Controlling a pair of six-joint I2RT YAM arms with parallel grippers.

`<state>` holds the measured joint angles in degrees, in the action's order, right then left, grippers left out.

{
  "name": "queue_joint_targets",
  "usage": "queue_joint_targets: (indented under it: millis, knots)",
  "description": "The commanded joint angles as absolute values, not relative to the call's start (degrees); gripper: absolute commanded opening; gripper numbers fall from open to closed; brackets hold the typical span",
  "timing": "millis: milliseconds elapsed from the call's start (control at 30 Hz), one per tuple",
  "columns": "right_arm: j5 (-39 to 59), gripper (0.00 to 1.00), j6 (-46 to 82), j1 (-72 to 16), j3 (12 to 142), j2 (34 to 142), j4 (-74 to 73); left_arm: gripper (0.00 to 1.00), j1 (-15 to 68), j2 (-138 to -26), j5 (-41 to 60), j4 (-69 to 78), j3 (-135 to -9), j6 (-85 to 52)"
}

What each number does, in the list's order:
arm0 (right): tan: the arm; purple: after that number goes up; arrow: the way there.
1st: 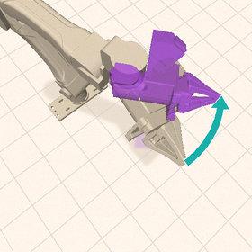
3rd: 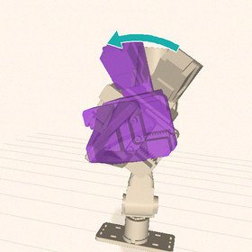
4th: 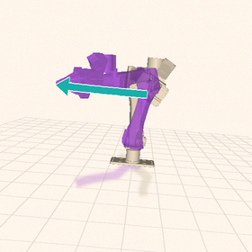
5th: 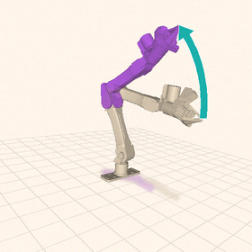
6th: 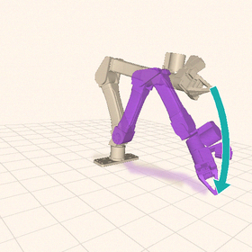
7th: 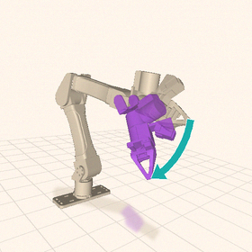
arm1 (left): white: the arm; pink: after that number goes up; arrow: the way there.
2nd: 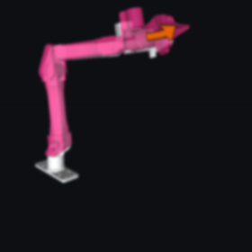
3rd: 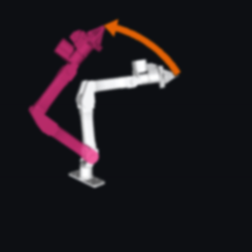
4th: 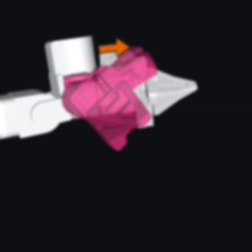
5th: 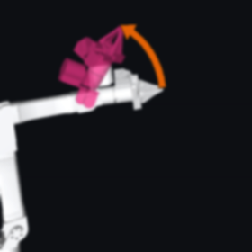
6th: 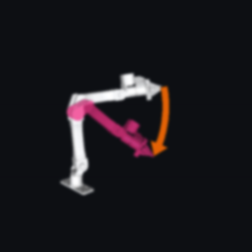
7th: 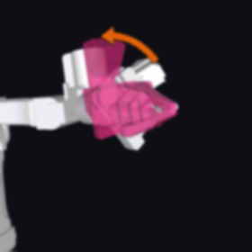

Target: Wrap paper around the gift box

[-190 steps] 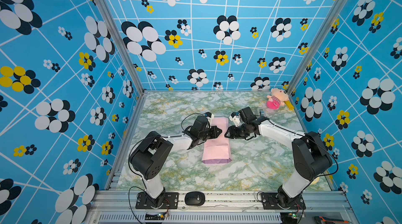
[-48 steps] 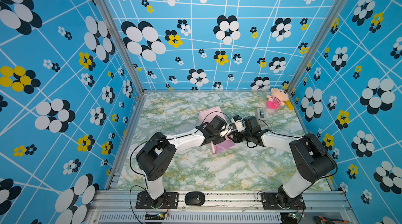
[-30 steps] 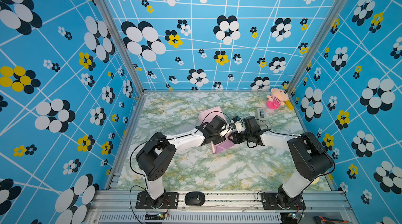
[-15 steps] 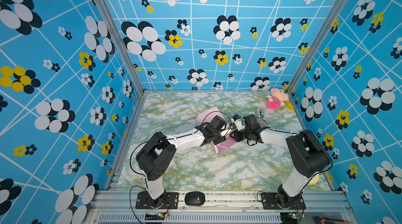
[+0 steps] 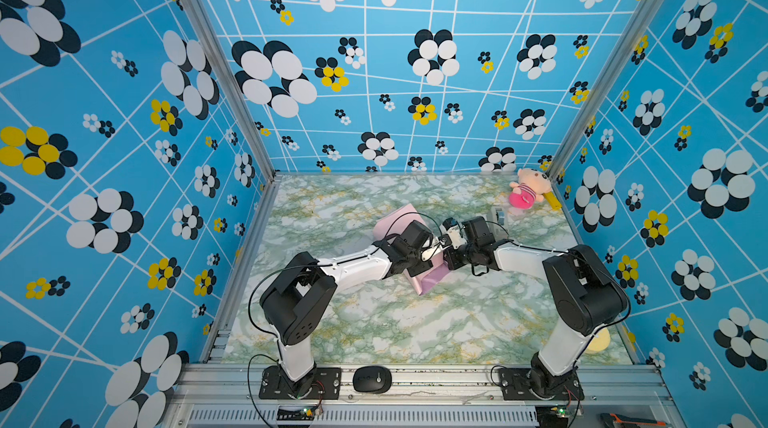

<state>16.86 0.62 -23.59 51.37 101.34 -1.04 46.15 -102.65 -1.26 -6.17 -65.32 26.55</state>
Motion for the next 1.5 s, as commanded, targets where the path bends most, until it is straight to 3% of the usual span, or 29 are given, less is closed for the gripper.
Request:
queue_joint_targets:
  millis: [0, 67, 233, 300, 367, 400, 433, 500, 667, 833, 1000, 1467]
  knots:
    - [15.43, 0.29, -0.21, -23.64, 51.19, 101.19, -0.78, 0.53, 46.35, -104.76, 1.33, -9.13, -63.95, 25.38]
    - [15.62, 0.36, -0.53, -23.57, 51.6, 101.39, -0.61, 0.53, 46.37, -104.69, 1.42, -9.14, -63.94, 25.26]
    - [15.3, 0.37, -0.07, -23.46, 55.34, 103.11, 4.56, 0.53, 46.26, -104.91, 0.94, -9.49, -64.16, 25.22]
    - [14.79, 0.32, 0.55, -23.46, 54.47, 102.09, 4.51, 0.53, 46.29, -104.88, 0.62, -9.43, -64.2, 25.18]
    - [14.66, 0.17, 1.13, -23.44, 52.98, 100.91, 3.37, 0.53, 46.25, -105.13, 0.71, -9.32, -64.24, 25.0]
    - [14.84, 0.16, 1.29, -23.38, 52.59, 100.56, 3.42, 0.52, 46.32, -105.25, 0.75, -9.31, -64.33, 24.9]
    - [14.85, 0.17, 1.68, -23.3, 52.54, 100.39, 3.91, 0.52, 46.26, -105.41, 0.71, -9.31, -64.49, 24.79]
    - [15.17, 0.32, 2.94, -23.18, 52.91, 100.06, 6.09, 0.52, 46.32, -105.69, 0.27, -9.62, -64.82, 24.52]
    - [17.11, 0.37, 6.59, -22.65, 51.6, 97.53, 8.11, 0.52, 46.26, -105.55, 0.3, -9.57, -64.69, 24.51]
    - [17.34, 0.2, 8.37, -22.66, 50.89, 97.39, 8.73, 0.51, 46.26, -105.53, 0.4, -9.55, -64.8, 24.26]
    - [18.03, 0.1, 9.71, -22.68, 50.42, 97.21, 7.37, 0.51, 46.3, -105.62, 0.1, -9.73, -64.93, 24.26]
    - [25.09, 0.08, 13.61, -24.29, 50.62, 99.03, 2.09, 0.51, 46.31, -105.91, 0.11, -9.84, -65.3, 23.82]
